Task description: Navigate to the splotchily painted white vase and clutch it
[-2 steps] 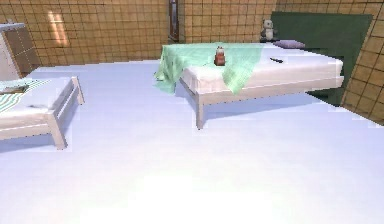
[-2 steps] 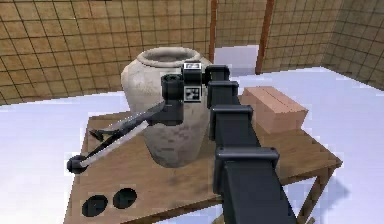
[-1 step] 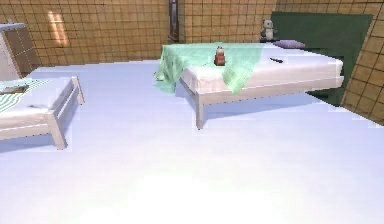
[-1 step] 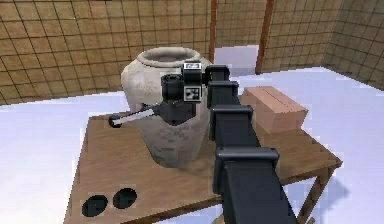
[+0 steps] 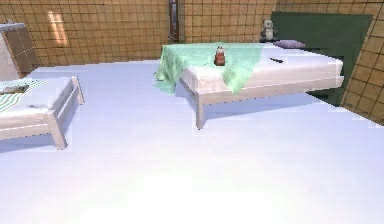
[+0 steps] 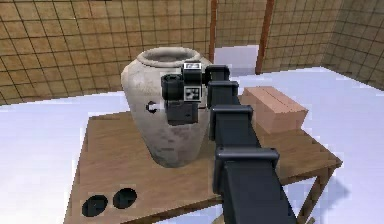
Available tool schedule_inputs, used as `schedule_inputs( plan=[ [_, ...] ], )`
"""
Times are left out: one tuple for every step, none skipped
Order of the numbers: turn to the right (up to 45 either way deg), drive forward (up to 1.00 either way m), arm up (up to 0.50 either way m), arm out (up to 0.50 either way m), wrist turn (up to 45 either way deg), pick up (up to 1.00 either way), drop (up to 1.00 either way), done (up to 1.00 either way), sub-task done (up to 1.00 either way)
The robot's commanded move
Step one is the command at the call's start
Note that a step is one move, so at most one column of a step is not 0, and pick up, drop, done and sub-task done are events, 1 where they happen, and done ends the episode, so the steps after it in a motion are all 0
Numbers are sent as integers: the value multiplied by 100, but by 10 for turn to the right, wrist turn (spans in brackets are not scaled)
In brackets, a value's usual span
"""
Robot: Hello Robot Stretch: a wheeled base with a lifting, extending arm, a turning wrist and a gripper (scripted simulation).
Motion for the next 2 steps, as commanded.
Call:
schedule_inputs(
  plan=[
    [0, 0, 0, 0, 0, 100, 0, 0, 0],
    [0, 0, 0, 0, 0, 0, 0, 100, 0]
  ],
)
